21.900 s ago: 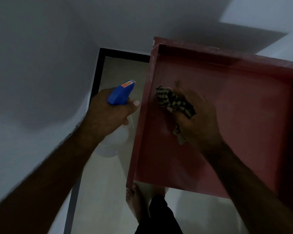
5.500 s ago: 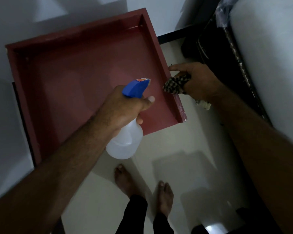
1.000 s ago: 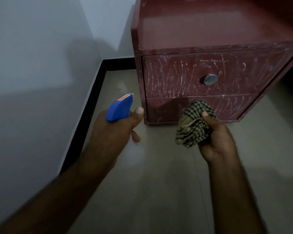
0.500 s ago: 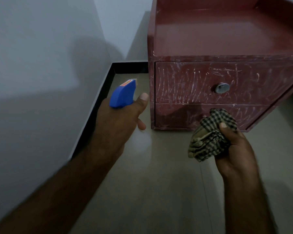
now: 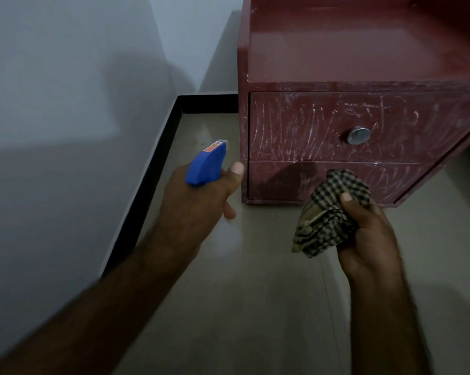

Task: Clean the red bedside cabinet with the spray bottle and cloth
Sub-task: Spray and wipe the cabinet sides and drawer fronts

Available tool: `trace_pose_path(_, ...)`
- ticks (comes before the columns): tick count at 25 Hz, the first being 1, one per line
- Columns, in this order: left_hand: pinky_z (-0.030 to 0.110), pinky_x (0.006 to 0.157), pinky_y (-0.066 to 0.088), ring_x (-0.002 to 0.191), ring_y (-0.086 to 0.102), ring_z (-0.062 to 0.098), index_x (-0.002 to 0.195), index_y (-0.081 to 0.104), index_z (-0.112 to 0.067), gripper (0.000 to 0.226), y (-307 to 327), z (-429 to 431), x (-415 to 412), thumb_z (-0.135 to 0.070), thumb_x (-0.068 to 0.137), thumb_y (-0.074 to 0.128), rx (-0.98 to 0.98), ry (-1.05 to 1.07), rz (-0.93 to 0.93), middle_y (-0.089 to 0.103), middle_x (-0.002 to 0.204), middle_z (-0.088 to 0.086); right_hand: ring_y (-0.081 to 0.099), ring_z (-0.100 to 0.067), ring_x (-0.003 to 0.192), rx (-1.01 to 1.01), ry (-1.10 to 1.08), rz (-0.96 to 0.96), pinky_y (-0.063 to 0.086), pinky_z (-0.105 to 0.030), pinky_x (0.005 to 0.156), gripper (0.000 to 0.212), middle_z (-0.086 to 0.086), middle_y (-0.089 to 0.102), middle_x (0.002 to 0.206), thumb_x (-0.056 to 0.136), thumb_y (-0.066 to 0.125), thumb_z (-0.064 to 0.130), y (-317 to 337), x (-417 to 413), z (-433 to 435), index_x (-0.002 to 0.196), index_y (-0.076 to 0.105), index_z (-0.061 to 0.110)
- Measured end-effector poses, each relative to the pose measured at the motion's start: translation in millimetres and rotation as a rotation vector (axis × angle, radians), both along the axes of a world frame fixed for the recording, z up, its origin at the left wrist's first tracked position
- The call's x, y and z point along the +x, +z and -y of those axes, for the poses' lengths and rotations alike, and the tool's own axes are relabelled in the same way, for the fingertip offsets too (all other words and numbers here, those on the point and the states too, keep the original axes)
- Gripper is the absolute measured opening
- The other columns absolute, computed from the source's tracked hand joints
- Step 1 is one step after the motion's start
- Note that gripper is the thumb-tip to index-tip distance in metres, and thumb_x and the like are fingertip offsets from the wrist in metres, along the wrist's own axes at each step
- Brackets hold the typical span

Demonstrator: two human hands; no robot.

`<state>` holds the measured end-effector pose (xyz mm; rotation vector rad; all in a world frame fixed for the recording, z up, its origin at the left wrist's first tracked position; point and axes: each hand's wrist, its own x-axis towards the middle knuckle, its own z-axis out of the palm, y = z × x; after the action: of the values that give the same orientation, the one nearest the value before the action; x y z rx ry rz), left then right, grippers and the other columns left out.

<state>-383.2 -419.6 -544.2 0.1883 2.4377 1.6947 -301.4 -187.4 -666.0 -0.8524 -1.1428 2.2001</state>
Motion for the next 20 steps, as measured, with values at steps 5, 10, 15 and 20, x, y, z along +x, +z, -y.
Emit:
trace_pose_path(5,0.027,0.069,0.046,0.065,0.069,0.023,0.083,0.059,-0.009,0.036,-11.2,1.7,5.4,-0.044,0.093,0.065,-0.025,-0.013,0.031,0.068,0.064,0.012,0.07,-0.036,0.118,0.001,-0.015,-0.002,0.054,-0.057,0.104,0.043,-0.017,0.072,0.129,0.097,0.066,0.008,5.3,4.0,7.1,0.139,0.062,0.01)
trace_pose_path(10,0.026,0.066,0.043,0.066,0.07,0.021,0.089,0.061,-0.01,0.036,-13.8,5.0,11.9,-0.046,0.091,0.065,-0.05,0.004,0.08,0.071,0.07,0.012,0.071,-0.036,0.116,0.007,-0.03,-0.004,0.056,-0.055,0.102,0.045,-0.017,0.072,0.129,0.096,0.067,0.007,14.2,6.8,12.0,0.14,0.061,0.009)
trace_pose_path(15,0.024,0.068,0.042,0.07,0.071,0.024,0.092,0.062,-0.008,0.034,-14.3,8.4,10.7,-0.042,0.093,0.063,-0.007,-0.024,0.049,0.071,0.074,0.017,0.075,-0.025,0.11,0.113,-0.071,-0.005,0.063,-0.042,0.089,0.056,-0.006,0.075,0.124,0.091,0.074,0.001,40.6,-4.5,30.2,0.143,0.059,0.018)
trace_pose_path(20,0.021,0.067,0.04,0.072,0.071,0.021,0.093,0.061,-0.007,0.034,-7.4,9.6,4.7,-0.042,0.093,0.063,0.033,-0.014,0.046,0.07,0.073,0.018,0.073,-0.013,0.11,0.429,-0.03,-0.058,0.063,-0.037,0.09,0.086,0.0,0.073,0.126,0.086,0.082,0.004,77.0,-53.1,55.7,0.158,0.042,0.026)
